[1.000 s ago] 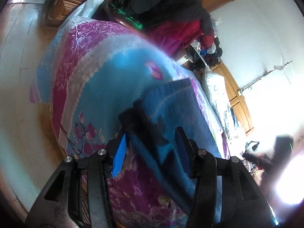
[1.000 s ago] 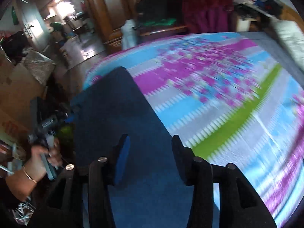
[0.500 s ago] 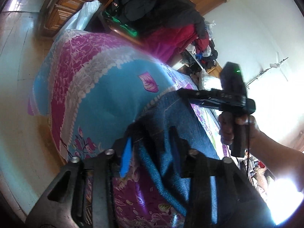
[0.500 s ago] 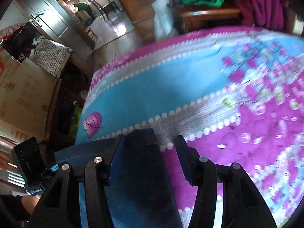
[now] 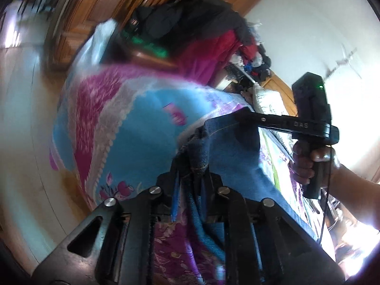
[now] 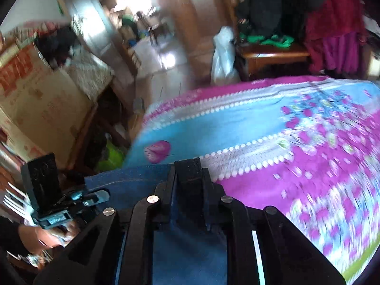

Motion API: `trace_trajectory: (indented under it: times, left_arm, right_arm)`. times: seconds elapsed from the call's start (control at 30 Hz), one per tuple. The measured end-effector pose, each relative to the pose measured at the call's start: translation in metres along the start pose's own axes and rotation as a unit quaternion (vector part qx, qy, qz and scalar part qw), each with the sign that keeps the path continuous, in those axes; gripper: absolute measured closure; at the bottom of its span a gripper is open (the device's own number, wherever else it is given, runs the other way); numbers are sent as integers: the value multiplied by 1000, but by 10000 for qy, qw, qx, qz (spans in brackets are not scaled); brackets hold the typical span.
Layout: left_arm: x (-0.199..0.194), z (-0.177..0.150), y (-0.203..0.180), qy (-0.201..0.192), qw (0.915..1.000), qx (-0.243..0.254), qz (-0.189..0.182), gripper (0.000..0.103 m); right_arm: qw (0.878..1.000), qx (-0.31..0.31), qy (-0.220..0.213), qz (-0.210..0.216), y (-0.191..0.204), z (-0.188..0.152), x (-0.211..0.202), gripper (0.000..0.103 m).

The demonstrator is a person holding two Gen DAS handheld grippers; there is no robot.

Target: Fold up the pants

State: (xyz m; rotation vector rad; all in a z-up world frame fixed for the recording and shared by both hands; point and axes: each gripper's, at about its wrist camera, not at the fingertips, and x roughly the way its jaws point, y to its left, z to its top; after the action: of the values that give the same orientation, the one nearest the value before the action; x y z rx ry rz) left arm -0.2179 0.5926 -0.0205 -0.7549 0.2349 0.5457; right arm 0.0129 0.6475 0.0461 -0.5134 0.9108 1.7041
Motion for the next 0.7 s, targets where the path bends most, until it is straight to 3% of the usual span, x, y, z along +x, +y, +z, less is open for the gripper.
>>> trace_trajectory:
  times: [0.07,0.13,0.2,0.27,0.37,0.43,0.5,0.53,0.57,0.63,0.67,0.7]
  left_arm:
    - [-13,3,-27,-127,9994,311,-128,89]
    - [-27,3,-69,-173,9947,936,-385,89]
    - [-38,-4,-108,-123,9862,1518,-655,90]
    - [-46,-21,-159,72,9685,2239,-1084,90]
    - [-51,-67,-234,549,9286,3179,-1833,90]
    - [-45,-102,-272,1050,9063,3342,-2365,90]
    - [-36,-140,-303,1560,8860,3466,-2654,90]
    - [-31,-164,-317,1815,8716,3616,-2768,89]
    - [-24,-196,-333,2140,8525,3850,-2815,89]
    - [-15,-248,-352,2749,8216,4297,-2544,85]
    - [-17,-277,-360,2973,7981,4732,-2253,80]
    - [-23,-287,-362,2882,7880,5009,-2124,72]
  right_arm:
    - [9994,216,-238,-131,6,-15,-39,82]
    - [9972,479,-469,-333,7,-41,-88,82]
    - [9930,809,-668,-550,4,-79,-147,82]
    - [9882,1069,-714,-829,8,-120,-198,82]
    - [9770,1498,-632,-1379,6,-191,-263,82]
    - [9663,1900,-611,-1627,-1,-240,-295,82]
    - [9583,2144,-457,-1834,-8,-286,-313,82]
    - [9539,2298,-306,-1906,-15,-308,-316,81]
    - [9462,2518,-212,-2023,-25,-330,-320,75]
    - [9252,2982,-37,-2347,-39,-373,-325,67]
    - [9144,3181,-46,-2502,-42,-389,-328,65]
    - [9027,3429,-201,-2590,-43,-407,-337,65]
